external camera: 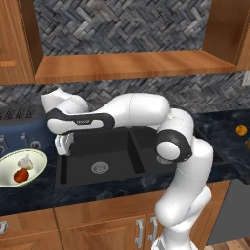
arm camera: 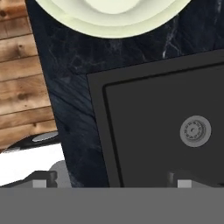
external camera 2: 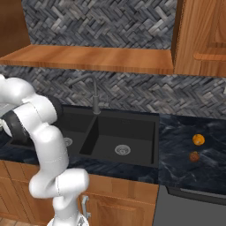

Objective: There is a mixed pile of frozen fruits and vegetables on the counter. Locate all the frozen vegetables and place the items in a bowl on the counter. Take all the frozen fruits and defrost them in a running sink.

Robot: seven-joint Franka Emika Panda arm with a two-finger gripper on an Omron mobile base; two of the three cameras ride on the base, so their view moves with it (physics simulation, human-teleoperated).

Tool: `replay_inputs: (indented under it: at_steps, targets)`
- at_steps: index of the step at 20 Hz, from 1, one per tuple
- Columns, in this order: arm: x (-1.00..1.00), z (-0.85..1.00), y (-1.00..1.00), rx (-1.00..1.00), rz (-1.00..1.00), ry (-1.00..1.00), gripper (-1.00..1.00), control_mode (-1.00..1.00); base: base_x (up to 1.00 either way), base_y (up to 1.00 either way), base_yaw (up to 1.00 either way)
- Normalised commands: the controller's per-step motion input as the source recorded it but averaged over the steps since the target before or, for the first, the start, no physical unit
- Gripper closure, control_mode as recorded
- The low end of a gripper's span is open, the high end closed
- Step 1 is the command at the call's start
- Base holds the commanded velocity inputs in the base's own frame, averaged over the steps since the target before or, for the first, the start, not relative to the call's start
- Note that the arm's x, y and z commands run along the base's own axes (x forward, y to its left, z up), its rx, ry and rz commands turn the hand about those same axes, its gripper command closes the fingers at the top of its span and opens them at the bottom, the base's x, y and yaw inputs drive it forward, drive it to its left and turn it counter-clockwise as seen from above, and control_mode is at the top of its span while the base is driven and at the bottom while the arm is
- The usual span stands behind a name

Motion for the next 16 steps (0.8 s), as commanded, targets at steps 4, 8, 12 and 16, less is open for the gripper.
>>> replay_inputs:
  at_steps: [4, 8, 12, 16]
  targets:
    - [0.00, 0.00, -0.45, 0.00, -0.03, 0.00, -1.00, -1.00, 0.00, 0.00, 0.00]
    - [0.00, 0.00, -0.40, 0.00, 0.00, 0.00, -1.00, -1.00, 0.00, 0.00, 0.00]
    - [0.00, 0.00, -0.40, 0.00, -0.01, 0.00, -1.00, -1.00, 0.00, 0.00, 0.00]
    - [0.00, 0.00, -0.38, 0.00, -0.10, 0.02, -1.00, -1.00, 0.00, 0.00, 0.00]
